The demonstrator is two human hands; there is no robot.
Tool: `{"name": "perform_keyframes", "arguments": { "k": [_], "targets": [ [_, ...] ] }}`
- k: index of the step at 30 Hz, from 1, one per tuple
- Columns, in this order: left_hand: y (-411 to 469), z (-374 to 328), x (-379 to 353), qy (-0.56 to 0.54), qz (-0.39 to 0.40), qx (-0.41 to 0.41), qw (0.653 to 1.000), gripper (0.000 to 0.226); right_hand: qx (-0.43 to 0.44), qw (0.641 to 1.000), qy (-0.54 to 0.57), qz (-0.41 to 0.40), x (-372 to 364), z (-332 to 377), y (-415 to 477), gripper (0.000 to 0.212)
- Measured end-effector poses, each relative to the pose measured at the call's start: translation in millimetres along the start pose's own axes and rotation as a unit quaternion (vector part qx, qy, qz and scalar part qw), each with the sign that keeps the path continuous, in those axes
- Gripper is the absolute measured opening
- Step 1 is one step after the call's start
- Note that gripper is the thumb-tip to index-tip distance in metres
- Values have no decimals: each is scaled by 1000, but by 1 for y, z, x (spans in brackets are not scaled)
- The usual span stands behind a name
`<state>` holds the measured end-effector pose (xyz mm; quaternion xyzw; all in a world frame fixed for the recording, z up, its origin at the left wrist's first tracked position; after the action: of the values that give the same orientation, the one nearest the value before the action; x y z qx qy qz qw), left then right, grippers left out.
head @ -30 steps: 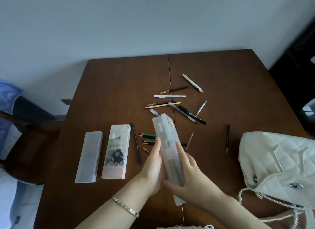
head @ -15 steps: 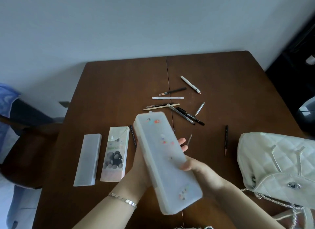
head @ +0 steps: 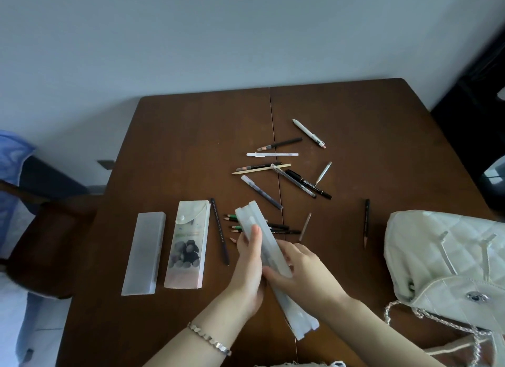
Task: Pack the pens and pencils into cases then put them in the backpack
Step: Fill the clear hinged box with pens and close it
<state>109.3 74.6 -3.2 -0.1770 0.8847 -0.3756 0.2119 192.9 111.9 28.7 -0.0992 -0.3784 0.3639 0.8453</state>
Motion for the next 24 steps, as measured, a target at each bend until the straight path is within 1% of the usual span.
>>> {"name": "perform_keyframes", "arguments": {
  "k": [2, 4, 6, 8, 10, 12, 14, 15, 17, 19, 20, 21, 22, 24],
  "targets": [
    [6, 2, 4, 33, -12, -14, 999, 72, 23, 999, -19, 15, 2, 5, -2, 51],
    [9, 5, 6, 58, -23, -11, 998, 74, 40, 998, -55, 9, 3, 11, -4, 50],
    [9, 9, 3, 32, -22, -12, 999, 76, 53, 992, -111, -7, 3, 14, -4, 51],
    [6, 6, -1, -5, -16, -23, 1000, 71, 50, 988, -146, -20, 1, 15, -6, 53],
    [8, 5, -3, -14, -12, -29, 999, 63, 41, 986, -157, -25, 4, 14, -6, 54],
    [8, 3, -8, -19, 25, -10, 999, 61, 33, 990, -137, -21, 11, 16, -5, 53],
    [8, -5, -9, -21, 72, -18, 997, 51, 21, 998, -60, -30, 25, 12, -4, 50],
    [10, -8, -6, -29, 83, -18, 996, 48, 19, 998, -21, -54, 36, 7, -4, 47],
    [15, -14, 6, -46, 96, -14, 994, 57, -15, 992, 66, -108, 57, -12, -4, 38],
    [17, -19, 15, -74, 107, -10, 991, 59, -62, 964, 226, -129, 64, -35, -1, 30],
    [19, -19, 21, -72, 108, -12, 992, 54, -79, 941, 306, -120, 60, -41, 1, 30],
    [21, -16, 27, -53, 86, -9, 995, 48, -89, 920, 365, -106, 55, -43, 4, 32],
    [26, -12, 37, -31, 56, -4, 998, 44, -97, 906, 403, -90, 49, -43, 8, 32],
    [32, -9, 47, -56, 37, 8, 998, 43, -120, 889, 437, -61, 38, -47, 15, 33]
  ]
}}
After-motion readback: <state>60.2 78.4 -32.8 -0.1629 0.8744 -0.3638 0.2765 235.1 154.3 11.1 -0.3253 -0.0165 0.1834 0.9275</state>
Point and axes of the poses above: each hand's wrist, its own y-axis towards the middle knuckle, its own x-axis out of the back of the hand, z = x × y, the point moved 8 cm from there along y, towards the middle knuckle, and after that the axes turned 5 degrees about z, right-handed, at the moved point
